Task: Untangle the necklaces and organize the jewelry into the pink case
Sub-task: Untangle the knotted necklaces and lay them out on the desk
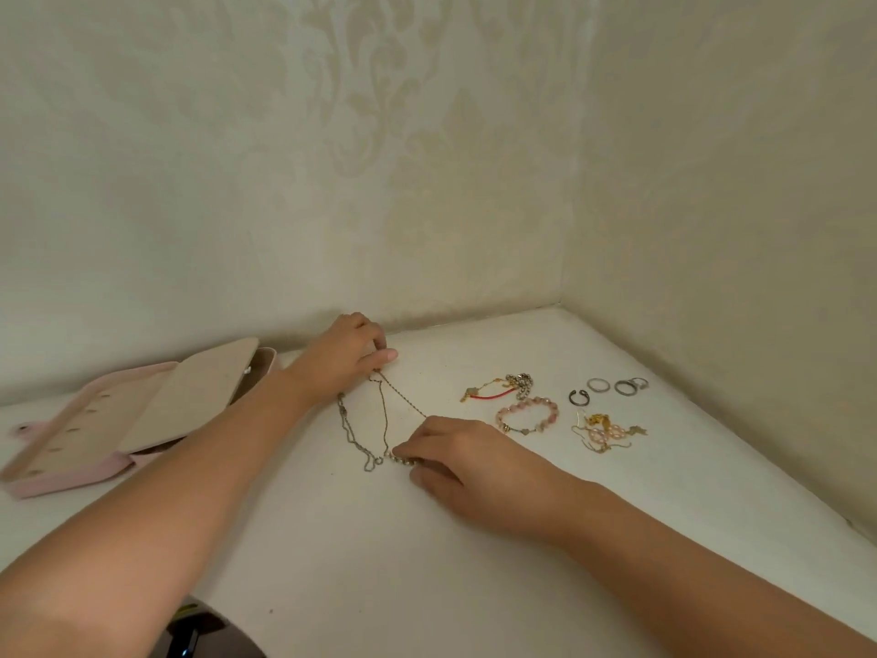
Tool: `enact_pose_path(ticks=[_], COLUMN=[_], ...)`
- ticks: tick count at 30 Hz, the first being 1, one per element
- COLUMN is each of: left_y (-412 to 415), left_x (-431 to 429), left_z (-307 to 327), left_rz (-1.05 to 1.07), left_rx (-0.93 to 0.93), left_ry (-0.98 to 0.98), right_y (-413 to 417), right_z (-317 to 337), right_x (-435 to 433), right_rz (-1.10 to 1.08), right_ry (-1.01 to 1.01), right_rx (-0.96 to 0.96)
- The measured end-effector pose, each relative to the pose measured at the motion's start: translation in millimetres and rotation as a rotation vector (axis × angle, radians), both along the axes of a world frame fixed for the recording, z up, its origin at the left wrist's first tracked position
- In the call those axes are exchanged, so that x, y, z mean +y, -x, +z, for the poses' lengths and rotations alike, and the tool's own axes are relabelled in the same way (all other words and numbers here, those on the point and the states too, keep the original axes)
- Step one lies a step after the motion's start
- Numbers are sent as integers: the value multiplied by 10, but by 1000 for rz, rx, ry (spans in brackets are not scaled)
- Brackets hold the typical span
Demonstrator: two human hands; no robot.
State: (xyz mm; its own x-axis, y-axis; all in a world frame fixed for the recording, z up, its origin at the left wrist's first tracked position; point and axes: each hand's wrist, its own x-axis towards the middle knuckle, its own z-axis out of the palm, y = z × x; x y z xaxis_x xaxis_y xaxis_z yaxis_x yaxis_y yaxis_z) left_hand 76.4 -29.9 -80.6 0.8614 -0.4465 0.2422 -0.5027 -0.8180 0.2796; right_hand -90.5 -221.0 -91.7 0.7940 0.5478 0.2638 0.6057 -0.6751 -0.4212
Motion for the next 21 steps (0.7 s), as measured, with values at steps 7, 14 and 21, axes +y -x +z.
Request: enact_pose_path(ticks=[7,14,21], left_y=[853,993,993], left_x=[-356,-230,-71], left_z=[-150,-288,-247], left_rz=[227,339,376], left_rx=[216,261,288], left_ry=[6,-202,-232], right_y=[-180,-243,-233], right_z=[27,-102,-106], right_x=[-280,-407,-501], right_rz=[-269,-447,-529], right_ry=[-45,304,348], right_rx=[-8,135,168])
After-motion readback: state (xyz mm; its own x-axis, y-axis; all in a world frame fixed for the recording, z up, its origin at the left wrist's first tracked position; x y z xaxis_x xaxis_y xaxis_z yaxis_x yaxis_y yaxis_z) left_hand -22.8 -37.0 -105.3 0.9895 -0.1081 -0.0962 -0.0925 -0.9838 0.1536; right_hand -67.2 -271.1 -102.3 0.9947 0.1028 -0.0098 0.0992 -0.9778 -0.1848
